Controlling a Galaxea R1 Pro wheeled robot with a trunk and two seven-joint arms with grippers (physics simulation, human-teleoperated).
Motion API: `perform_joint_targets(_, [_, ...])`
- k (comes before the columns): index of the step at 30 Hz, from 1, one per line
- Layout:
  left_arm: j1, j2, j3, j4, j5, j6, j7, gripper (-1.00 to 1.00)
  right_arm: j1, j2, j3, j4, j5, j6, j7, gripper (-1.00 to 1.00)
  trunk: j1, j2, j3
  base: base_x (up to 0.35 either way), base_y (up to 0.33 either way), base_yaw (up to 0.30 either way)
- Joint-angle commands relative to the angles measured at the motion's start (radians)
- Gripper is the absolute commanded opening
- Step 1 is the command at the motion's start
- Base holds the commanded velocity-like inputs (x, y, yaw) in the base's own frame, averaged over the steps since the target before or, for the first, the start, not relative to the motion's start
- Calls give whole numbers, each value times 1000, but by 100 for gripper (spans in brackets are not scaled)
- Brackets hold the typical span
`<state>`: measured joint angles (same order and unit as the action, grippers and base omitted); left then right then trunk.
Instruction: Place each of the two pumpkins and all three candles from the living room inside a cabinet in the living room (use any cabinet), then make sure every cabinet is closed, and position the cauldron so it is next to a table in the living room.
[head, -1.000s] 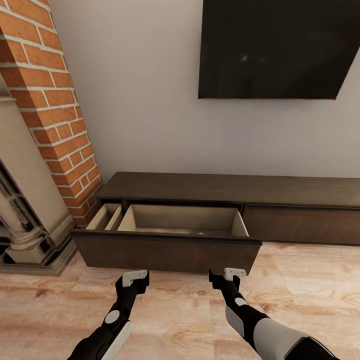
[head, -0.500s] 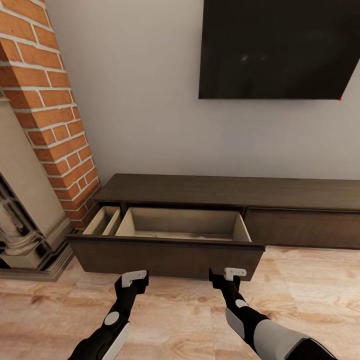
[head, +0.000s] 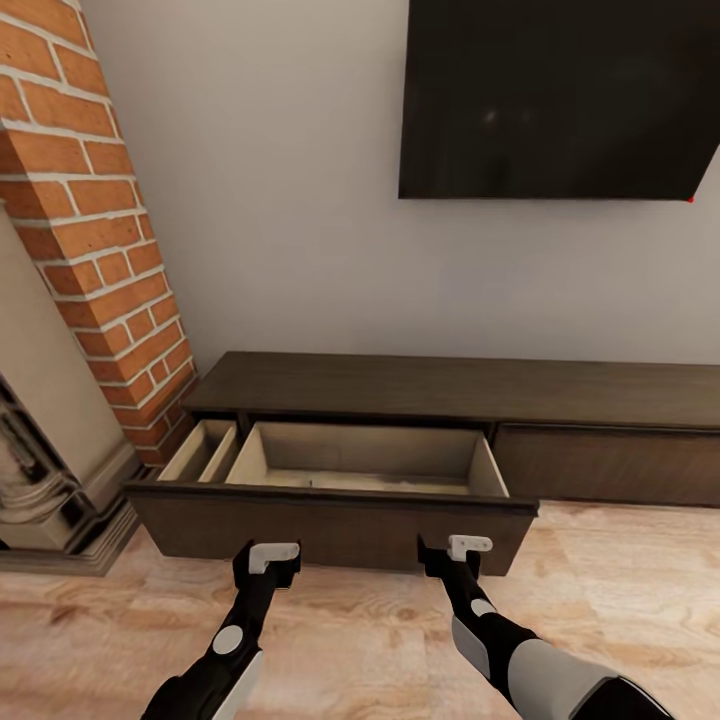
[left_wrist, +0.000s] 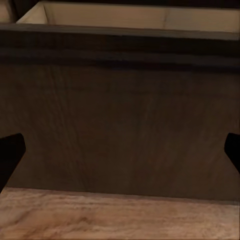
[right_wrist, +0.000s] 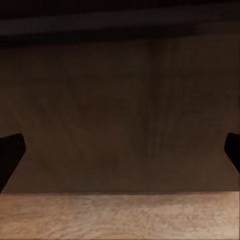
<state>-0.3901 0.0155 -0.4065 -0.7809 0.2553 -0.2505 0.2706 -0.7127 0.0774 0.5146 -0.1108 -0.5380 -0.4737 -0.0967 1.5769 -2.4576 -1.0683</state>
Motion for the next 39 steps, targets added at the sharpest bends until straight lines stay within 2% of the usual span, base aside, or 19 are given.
perform_joint_targets(1, [-1, 1, -8, 0, 8, -5, 8, 100, -1, 0, 9, 0, -2, -2, -8, 100, 0, 0, -1, 233, 0, 0])
perform_joint_targets(11, [-1, 1, -8, 0, 7, -6, 9, 100, -1, 0, 9, 1, -2, -2, -8, 100, 0, 0, -1, 214, 0, 0])
perform_joint_targets(23, [-1, 3, -8, 0, 7, -6, 8, 100, -1, 0, 9, 1, -2, -2, -8, 100, 0, 0, -1, 107, 0, 0])
perform_joint_targets(39, [-1, 3, -8, 0, 7, -6, 8, 100, -1, 0, 9, 1, -2, -2, -8, 100, 0, 0, -1, 298, 0, 0])
